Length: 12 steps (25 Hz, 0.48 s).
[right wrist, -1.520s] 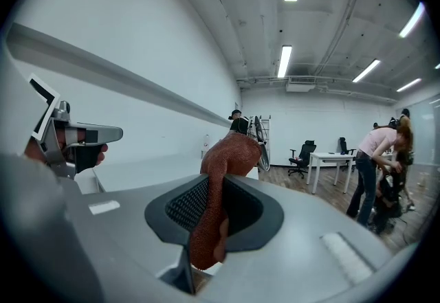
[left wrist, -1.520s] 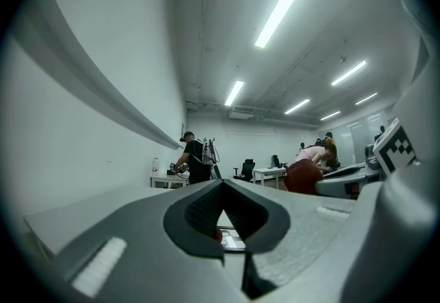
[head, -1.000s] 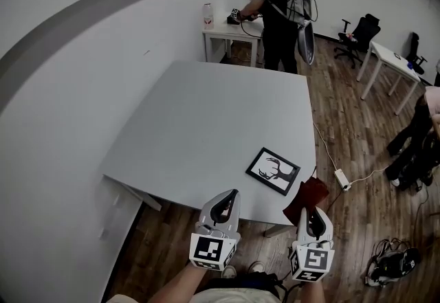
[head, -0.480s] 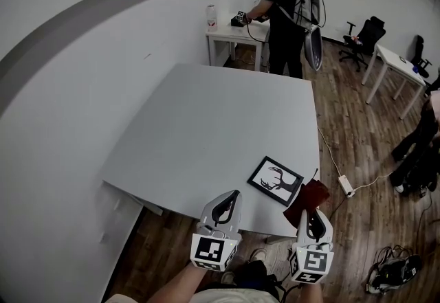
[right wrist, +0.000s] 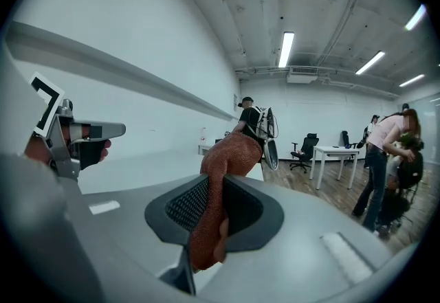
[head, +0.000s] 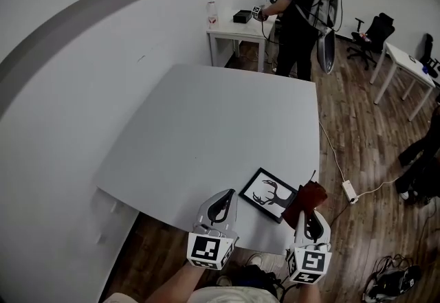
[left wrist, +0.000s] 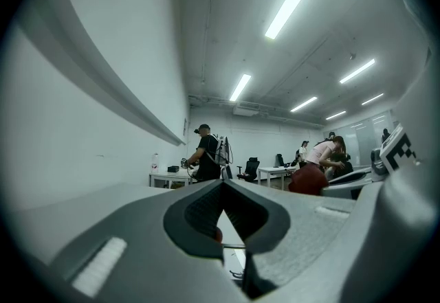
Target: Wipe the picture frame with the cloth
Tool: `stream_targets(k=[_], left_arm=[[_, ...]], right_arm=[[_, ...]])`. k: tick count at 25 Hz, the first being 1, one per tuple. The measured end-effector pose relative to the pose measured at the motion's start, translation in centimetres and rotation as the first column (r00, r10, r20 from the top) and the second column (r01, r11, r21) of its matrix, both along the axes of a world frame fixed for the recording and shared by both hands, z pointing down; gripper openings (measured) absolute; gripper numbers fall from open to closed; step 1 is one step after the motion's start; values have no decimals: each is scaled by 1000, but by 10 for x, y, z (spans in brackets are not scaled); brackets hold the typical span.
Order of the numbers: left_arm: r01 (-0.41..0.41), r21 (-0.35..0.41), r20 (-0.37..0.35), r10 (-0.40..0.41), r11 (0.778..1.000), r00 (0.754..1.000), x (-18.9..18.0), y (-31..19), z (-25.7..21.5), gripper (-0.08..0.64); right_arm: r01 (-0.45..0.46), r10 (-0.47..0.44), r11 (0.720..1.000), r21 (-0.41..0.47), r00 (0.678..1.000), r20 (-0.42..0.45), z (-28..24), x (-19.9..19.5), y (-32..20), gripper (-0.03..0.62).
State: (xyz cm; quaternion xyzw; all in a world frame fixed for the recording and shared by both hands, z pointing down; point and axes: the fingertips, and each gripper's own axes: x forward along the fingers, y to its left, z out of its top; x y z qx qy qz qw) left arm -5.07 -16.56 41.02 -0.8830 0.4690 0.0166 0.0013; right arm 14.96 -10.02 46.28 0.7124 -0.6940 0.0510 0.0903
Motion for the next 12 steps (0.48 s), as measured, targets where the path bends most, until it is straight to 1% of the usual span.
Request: stream_targets(k=[8,12], left_arm=[[37,-19,13,-37,999,999,37,-31,9,1],[39,-36,13,-38,999,999,49,-40,13,1]], right_arm=[[57,-56,998,-28,998,26,14,30,-34,91],[83,-82,995,-53,996,29,22,36,-43,91]])
